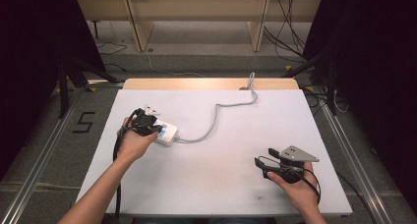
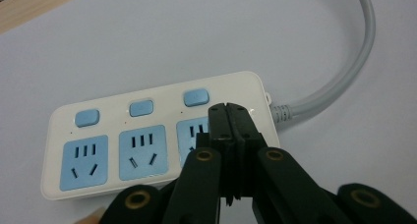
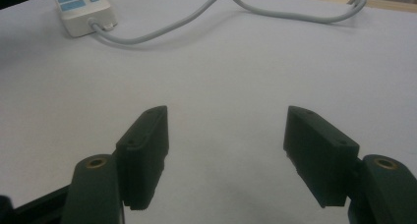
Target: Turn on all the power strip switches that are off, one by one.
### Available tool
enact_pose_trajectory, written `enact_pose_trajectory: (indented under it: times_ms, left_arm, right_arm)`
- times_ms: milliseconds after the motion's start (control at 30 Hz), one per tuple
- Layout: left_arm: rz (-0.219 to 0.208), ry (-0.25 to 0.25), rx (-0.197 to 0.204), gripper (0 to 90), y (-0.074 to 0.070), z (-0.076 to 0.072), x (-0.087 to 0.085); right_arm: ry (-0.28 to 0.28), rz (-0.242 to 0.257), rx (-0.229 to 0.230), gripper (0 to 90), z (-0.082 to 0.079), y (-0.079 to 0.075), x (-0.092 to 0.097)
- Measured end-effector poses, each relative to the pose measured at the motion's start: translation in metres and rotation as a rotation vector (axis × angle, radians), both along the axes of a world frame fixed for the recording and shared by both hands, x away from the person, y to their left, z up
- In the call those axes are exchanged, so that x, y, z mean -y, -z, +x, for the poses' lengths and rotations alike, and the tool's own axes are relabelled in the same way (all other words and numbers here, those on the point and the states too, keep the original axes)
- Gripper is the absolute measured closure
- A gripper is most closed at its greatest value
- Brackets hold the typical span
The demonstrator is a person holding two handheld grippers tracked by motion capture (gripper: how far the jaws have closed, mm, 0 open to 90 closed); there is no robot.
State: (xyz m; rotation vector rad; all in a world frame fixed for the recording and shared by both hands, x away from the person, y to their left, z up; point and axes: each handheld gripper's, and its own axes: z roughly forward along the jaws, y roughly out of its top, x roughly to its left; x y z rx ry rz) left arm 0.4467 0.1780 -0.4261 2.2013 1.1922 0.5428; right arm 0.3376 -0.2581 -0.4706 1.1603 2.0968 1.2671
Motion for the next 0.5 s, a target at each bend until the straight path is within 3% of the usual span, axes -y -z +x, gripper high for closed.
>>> enact_pose_trajectory:
  times_ms: [500]
  left_arm:
    - [-0.002,-0.011,-0.025,89.7,0.001,0.015,0.003]
  right_arm:
    - [0.0,0.001,-0.003,34.5,0.0,0.0,0.0]
